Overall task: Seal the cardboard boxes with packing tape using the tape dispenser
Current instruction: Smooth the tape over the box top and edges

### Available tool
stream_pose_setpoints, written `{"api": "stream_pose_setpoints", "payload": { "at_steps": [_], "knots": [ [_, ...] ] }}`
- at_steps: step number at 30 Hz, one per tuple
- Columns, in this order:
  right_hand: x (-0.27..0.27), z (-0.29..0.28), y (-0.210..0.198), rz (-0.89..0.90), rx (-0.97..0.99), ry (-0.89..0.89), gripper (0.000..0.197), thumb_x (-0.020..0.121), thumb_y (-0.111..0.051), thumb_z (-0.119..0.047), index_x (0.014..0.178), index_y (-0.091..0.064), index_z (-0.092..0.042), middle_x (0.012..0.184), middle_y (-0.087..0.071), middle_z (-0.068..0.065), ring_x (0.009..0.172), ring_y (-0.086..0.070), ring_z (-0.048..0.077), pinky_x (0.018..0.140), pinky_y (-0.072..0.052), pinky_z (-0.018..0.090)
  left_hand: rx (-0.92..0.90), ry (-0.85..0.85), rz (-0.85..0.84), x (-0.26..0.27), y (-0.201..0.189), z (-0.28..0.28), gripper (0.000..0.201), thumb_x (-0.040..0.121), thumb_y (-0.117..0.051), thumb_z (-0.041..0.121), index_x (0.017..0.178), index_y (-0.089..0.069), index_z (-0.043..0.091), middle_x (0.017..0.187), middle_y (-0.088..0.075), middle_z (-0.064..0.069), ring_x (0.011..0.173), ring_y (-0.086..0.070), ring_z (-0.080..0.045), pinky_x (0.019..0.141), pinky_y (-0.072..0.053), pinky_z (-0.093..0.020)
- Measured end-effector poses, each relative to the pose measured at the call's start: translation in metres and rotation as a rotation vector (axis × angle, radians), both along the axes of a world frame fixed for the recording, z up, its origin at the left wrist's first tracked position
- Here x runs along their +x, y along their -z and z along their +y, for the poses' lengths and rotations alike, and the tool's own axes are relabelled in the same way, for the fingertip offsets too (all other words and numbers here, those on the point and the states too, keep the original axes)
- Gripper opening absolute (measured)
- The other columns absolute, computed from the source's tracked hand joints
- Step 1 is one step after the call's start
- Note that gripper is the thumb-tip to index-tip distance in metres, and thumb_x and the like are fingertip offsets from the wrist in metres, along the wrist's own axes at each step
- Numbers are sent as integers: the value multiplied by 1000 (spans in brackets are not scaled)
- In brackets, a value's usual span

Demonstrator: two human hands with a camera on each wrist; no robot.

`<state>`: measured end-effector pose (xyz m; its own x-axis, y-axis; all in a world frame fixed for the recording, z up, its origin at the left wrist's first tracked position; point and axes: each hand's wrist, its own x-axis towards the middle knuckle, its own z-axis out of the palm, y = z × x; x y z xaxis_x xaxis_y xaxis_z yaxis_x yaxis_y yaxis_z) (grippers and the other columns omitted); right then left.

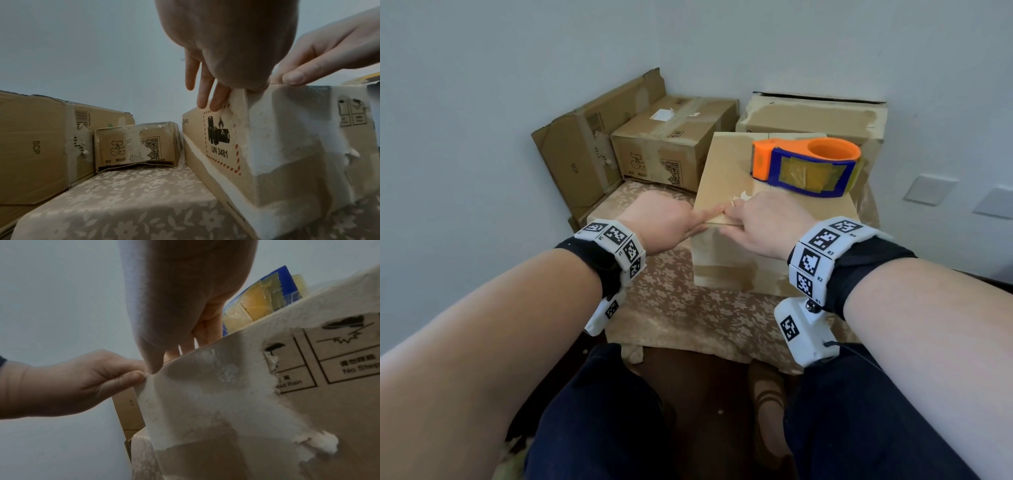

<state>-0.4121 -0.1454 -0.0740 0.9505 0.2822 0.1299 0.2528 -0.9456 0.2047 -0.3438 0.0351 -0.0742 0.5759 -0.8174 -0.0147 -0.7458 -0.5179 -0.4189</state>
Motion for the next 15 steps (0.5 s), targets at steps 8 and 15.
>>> {"api": "stream_pose_setpoints", "payload": {
  "at_steps": [8, 15],
  "knots": [
    [-12, -19, -16, 217, 435, 88, 74, 85, -55, -61, 149, -29, -33, 139, -54, -2, 125, -49, 22, 99, -38, 30, -79, -13, 197, 2, -19, 0, 66, 92, -5, 60, 135, -48, 35, 98, -66, -3, 92, -62, -25, 70, -49, -35],
    [-18, -54, -19, 47, 594, 256, 47, 96, -47, -48, 133, -58, -21, 136, -57, 6, 126, -49, 23, 105, -38, 34, -275, -207, 357, -3, -30, -36, 46, 99, -37, 47, 133, -56, 23, 130, -51, -6, 120, -47, -24, 103, -39, -40]
  ]
}}
